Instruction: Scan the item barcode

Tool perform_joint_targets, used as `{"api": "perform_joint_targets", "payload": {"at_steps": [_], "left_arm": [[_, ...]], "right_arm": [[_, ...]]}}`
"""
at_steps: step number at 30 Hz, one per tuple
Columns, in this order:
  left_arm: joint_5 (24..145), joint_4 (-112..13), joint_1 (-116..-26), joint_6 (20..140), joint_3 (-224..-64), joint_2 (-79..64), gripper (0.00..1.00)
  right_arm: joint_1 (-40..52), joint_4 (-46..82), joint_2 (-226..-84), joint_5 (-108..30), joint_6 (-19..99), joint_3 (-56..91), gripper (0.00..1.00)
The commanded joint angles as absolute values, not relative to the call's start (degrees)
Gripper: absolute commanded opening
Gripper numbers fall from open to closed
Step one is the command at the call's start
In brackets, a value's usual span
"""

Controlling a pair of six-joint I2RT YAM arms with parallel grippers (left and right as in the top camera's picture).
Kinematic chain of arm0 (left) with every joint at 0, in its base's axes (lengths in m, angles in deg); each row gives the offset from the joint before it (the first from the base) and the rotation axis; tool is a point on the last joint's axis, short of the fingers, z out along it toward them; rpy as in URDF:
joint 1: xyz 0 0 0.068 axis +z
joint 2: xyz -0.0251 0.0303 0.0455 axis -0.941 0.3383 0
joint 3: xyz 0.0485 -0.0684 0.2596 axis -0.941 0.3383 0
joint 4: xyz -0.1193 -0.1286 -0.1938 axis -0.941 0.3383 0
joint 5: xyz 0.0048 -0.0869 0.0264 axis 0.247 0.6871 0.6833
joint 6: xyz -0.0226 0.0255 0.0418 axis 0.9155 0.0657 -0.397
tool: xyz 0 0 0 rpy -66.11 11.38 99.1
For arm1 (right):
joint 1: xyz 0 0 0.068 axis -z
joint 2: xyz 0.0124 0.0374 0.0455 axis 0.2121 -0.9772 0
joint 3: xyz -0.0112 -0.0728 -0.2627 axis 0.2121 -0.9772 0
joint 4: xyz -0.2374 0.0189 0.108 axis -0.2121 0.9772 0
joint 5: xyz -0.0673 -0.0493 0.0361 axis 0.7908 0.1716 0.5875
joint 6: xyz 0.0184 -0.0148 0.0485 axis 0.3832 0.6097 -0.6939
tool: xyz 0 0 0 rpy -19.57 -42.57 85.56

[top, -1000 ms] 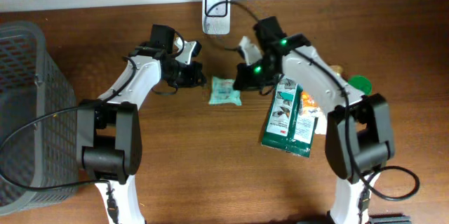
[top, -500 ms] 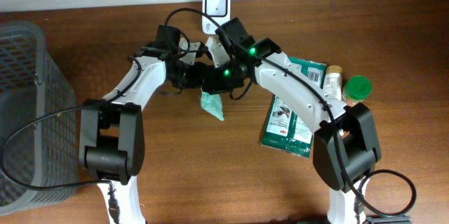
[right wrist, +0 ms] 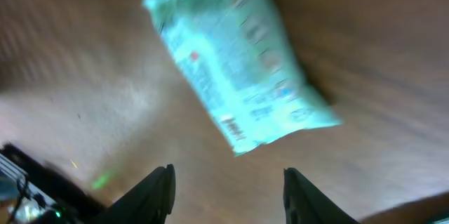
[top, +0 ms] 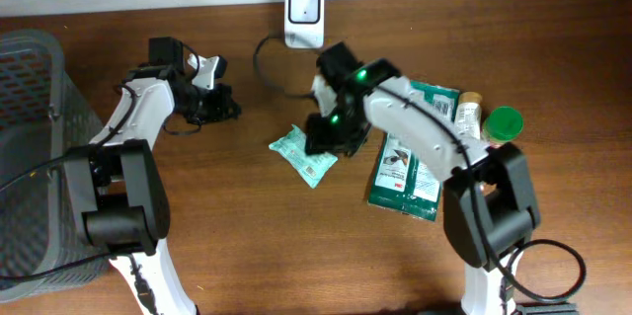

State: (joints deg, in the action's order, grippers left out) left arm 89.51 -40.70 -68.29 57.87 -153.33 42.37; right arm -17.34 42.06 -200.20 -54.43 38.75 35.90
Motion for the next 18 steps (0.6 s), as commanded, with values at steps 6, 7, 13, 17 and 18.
{"api": "perform_joint_targets", "payload": {"at_steps": [6, 7, 13, 17, 18], "left_arm": [[84.0, -41.0, -67.7, 58.2, -153.0, 40.1, 0.0], [84.0, -41.0, -67.6, 58.2, -153.0, 40.1, 0.0], [83.1, -41.0, -67.5, 58.2, -153.0, 40.1, 0.02], [83.1, -40.5, -67.5, 58.2, -153.0, 40.1, 0.02], [83.1, -40.5, -67.5, 58.2, -153.0, 40.1, 0.02]], "right_arm": [[-26.3, 26.6, -200.0, -50.1, 25.8, 22.1, 0.41], [-25.9, 27.1, -200.0, -48.4, 25.8, 21.8, 0.4], [-18.7, 25.2, -200.0, -46.3, 26.4, 21.8, 0.3], [-14.9, 13.9, -200.0, -45.3, 30.9, 21.8, 0.28], [-14.7, 10.2, -200.0, -45.5, 31.6, 21.8, 0.27]]}}
